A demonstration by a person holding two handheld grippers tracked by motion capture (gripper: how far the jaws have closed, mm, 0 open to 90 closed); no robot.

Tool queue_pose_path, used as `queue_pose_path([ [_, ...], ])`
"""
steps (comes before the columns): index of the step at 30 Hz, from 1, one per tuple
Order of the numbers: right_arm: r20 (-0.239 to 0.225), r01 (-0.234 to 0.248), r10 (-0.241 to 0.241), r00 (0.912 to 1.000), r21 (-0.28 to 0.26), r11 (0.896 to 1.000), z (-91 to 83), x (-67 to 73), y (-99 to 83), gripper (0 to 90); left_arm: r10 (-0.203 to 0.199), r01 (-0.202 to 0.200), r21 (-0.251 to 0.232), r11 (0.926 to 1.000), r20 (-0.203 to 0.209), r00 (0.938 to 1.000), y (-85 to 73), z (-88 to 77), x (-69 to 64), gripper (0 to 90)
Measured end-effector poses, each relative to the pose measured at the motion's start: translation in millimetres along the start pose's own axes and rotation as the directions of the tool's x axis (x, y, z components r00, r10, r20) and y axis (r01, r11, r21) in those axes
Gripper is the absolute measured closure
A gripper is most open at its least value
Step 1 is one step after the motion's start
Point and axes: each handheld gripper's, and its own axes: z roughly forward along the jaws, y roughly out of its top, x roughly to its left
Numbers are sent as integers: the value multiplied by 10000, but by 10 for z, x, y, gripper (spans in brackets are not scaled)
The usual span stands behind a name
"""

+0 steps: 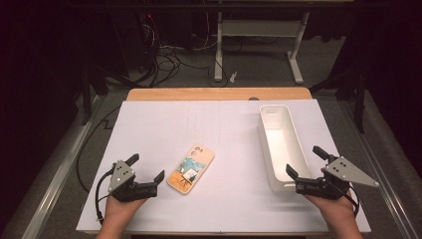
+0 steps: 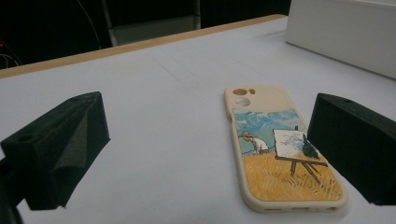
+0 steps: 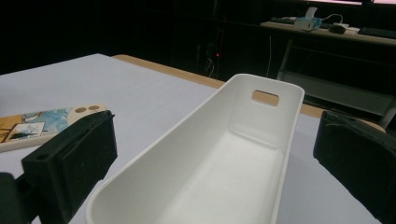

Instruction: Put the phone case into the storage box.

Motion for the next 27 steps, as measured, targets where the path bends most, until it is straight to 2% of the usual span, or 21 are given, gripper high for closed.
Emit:
queue_pose_path([
  [4, -5, 14, -14, 10000, 45, 10000, 10, 5, -2, 0, -156, 156, -87, 9998, 23, 9999, -4, -12, 12, 1],
  [27, -17, -30, 30, 10000, -3, 10000, 4, 2, 10, 0, -209, 209, 49, 9998, 36, 9998, 7, -7, 22, 1],
])
